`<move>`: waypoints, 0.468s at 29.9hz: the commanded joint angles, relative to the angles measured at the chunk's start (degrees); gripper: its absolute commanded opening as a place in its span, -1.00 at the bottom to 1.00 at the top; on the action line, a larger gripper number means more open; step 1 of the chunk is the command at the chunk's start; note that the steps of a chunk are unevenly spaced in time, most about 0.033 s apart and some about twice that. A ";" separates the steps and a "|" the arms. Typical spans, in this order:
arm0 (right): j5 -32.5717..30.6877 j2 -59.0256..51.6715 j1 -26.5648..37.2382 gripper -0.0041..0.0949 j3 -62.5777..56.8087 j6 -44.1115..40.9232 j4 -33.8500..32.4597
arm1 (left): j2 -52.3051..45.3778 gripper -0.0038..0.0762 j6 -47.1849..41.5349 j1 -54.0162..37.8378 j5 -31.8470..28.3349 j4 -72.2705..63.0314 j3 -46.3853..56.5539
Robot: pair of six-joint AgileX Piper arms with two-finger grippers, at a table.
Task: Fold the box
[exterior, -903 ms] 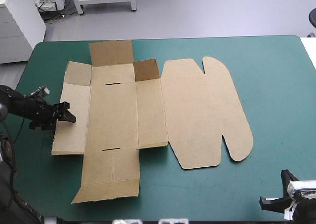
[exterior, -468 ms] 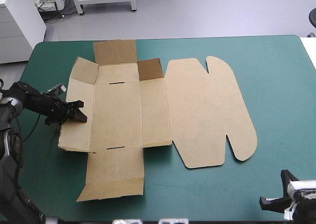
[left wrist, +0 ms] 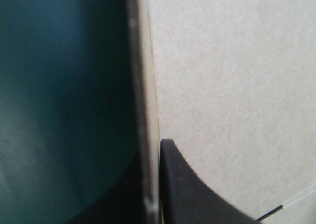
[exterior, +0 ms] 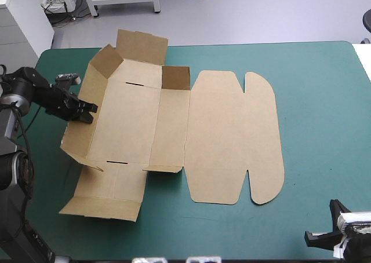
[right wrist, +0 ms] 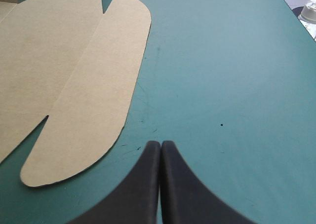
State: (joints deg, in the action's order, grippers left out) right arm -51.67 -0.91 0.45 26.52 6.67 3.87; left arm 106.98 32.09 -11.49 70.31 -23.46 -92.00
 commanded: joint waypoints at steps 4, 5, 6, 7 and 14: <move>4.31 3.53 -0.12 -0.96 1.21 0.06 0.07 | -5.12 -0.93 0.79 10.43 3.56 14.90 -13.35; 4.31 3.87 -0.12 -0.96 1.21 0.06 0.07 | -5.12 -0.93 0.79 11.57 3.44 15.71 -14.42; 4.31 4.18 -0.12 -0.96 1.21 0.24 0.17 | -5.12 -0.93 0.79 12.95 3.07 16.84 -15.51; 4.31 4.28 -0.12 -0.96 1.21 0.24 0.17 | -5.12 -0.93 1.07 14.34 2.66 18.17 -16.38; 4.31 4.28 -0.12 -0.96 1.21 0.68 0.17 | -5.12 -0.93 2.60 24.41 -1.75 30.47 -18.97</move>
State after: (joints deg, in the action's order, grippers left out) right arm -51.67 2.04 0.45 26.43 6.73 3.87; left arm 105.31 33.27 9.23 71.42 1.97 -108.44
